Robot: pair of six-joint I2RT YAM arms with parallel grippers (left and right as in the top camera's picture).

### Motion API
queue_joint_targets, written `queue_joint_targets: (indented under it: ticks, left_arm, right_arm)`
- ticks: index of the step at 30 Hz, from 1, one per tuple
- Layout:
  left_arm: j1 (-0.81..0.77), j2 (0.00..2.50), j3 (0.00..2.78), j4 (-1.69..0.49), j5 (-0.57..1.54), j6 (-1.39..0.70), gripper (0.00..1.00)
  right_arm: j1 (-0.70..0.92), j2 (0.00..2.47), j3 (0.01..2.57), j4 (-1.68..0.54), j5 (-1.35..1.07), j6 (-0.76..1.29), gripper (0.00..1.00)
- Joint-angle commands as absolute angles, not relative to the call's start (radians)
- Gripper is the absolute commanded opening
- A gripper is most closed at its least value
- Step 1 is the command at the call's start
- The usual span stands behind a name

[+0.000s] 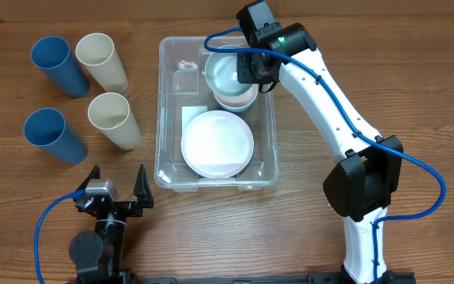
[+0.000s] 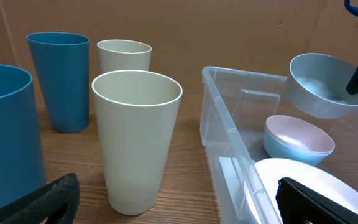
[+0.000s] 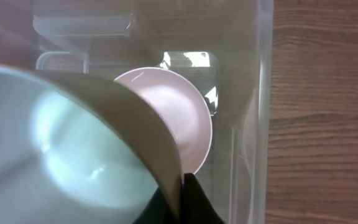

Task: Pack container
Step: 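Grasp the white bowl rim, carry it into the bin onto the bowls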

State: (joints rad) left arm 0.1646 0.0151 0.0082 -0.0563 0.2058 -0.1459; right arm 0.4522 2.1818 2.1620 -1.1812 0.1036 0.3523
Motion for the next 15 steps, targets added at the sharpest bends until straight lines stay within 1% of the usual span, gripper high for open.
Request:
queue_joint_targets:
  ticks: [1, 2, 3, 4, 7, 12, 15]
  left_arm:
    - [0.17, 0.006, 0.005, -0.056, 0.207, -0.127, 1.0]
    - [0.17, 0.006, 0.005, -0.056, 0.207, -0.127, 1.0]
    - [0.17, 0.006, 0.005, -0.056, 0.207, -0.127, 1.0]
    - [0.17, 0.006, 0.005, -0.056, 0.207, -0.127, 1.0]
    - [0.17, 0.006, 0.005, -0.056, 0.207, -0.127, 1.0]
    - [0.17, 0.006, 0.005, -0.056, 0.207, -0.127, 1.0]
    - [0.17, 0.006, 0.005, -0.056, 0.207, -0.127, 1.0]
  right_arm:
    - [0.451, 2.17, 2.16, -1.174, 0.104, 0.351, 0.42]
    - [0.451, 2.17, 2.16, -1.171, 0.104, 0.351, 0.57]
    - [0.451, 2.17, 2.16, -1.17, 0.104, 0.351, 0.62]
    - [0.451, 2.17, 2.16, -1.168, 0.104, 0.351, 0.64]
    - [0.451, 2.17, 2.16, -1.166, 0.104, 0.336, 0.64]
    - [0.455, 2.168, 2.165, -1.162, 0.104, 0.24, 0.63]
    - [0.456, 2.156, 2.239, -1.223, 0.103, 0.238, 0.63]
